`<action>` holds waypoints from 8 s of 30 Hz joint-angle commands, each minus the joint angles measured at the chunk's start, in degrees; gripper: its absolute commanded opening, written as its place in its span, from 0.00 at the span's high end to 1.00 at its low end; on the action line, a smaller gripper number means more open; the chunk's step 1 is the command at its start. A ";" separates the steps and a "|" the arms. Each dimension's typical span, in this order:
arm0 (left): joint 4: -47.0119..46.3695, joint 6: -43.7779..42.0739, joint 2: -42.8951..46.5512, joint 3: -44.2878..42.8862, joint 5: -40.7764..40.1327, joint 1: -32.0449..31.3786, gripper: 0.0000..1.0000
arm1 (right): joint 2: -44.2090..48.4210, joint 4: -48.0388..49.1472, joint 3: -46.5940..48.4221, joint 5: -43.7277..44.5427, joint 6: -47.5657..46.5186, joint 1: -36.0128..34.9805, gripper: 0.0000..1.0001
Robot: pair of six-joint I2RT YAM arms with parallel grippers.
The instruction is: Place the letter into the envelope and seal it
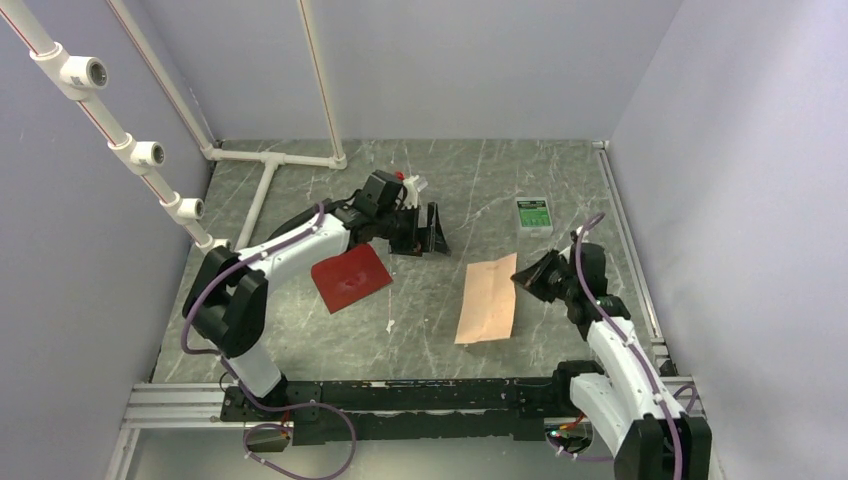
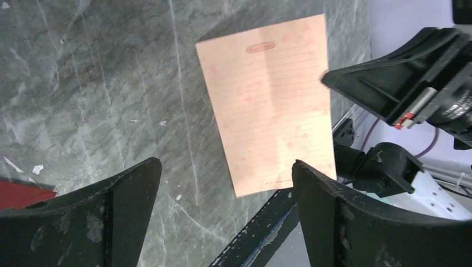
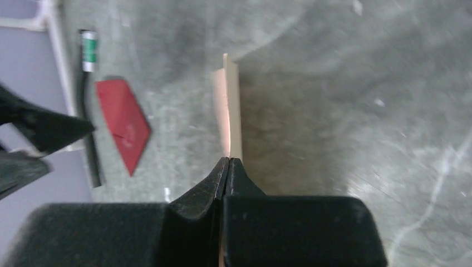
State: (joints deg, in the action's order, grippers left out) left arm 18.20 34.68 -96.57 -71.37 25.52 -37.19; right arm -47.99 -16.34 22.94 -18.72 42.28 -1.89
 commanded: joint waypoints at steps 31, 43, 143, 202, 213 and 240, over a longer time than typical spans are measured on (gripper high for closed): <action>-49.57 39.13 11.22 3.02 24.90 5.21 0.10 | 0.34 25.10 36.29 -16.02 24.72 0.21 1.00; -52.16 41.51 8.17 1.25 25.69 4.85 0.58 | -0.82 31.90 35.35 -17.43 27.39 0.13 1.00; 28.91 -37.73 21.01 -23.50 -5.13 5.99 0.26 | -10.04 -17.59 50.09 -34.76 -34.16 -19.11 1.00; 3.83 -30.26 23.63 -9.92 27.92 -1.44 0.56 | -14.74 7.57 49.78 -46.93 -15.42 -19.72 1.00; 4.64 -29.22 23.77 -11.25 22.40 -1.48 0.98 | -14.39 3.58 50.98 -40.91 -16.76 -19.89 0.73; -23.11 7.34 26.26 -6.16 6.24 -1.48 0.97 | -10.29 51.62 33.95 -21.04 19.01 -21.73 0.32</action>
State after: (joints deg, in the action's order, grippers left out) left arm -0.49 38.46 -69.95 -76.77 29.10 -38.57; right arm -57.04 22.11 53.95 -35.64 55.40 -23.11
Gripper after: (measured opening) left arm 0.032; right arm 0.779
